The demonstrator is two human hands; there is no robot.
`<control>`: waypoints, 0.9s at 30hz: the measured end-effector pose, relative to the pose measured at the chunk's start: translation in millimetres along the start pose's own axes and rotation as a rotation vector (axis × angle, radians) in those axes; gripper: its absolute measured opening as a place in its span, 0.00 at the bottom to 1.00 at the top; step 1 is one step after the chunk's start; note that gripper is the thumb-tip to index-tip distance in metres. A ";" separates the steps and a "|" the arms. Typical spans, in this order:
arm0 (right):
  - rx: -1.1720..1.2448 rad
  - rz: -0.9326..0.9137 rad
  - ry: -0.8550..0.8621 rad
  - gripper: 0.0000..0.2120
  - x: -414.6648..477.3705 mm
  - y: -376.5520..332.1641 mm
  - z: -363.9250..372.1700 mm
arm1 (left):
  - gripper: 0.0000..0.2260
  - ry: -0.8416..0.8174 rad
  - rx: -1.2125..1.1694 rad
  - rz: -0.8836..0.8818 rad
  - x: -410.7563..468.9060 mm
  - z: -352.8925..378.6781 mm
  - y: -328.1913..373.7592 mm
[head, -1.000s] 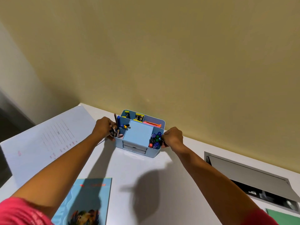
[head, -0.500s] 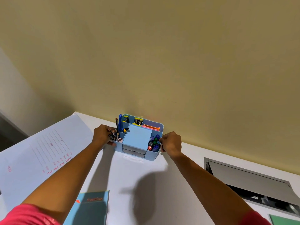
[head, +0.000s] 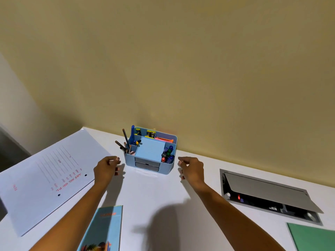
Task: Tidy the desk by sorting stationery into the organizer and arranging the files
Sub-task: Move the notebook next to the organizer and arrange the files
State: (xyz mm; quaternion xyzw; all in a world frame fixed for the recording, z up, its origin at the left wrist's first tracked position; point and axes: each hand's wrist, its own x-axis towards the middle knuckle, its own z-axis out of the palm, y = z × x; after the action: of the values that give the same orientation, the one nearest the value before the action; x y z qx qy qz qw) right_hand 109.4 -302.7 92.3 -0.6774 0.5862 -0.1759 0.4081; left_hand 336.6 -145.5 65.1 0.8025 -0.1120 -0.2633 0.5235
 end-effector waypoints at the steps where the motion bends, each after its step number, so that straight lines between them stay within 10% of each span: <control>1: 0.026 -0.006 -0.009 0.10 -9.7 5.3 -0.5 | 0.06 -0.009 0.011 0.020 -12.8 -0.9 -5.1; 10: 0.321 0.075 -0.176 0.14 -123.4 47.7 21.3 | 0.07 -0.005 0.130 0.117 -126.4 -30.0 -62.0; 17: 0.107 0.069 -0.396 0.10 -197.8 71.5 73.2 | 0.13 0.162 0.454 0.115 -194.9 -71.7 -136.8; 27: -0.145 0.046 -0.529 0.06 -265.6 84.3 127.2 | 0.37 0.161 0.629 -0.280 -232.4 -113.7 -158.5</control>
State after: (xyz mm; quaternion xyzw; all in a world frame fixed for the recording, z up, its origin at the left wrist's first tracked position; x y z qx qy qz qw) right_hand 79.1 -7.8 15.2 -0.7136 0.4857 0.0588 0.5014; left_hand 188.5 116.9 29.2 0.9503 -0.0348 -0.2208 0.2166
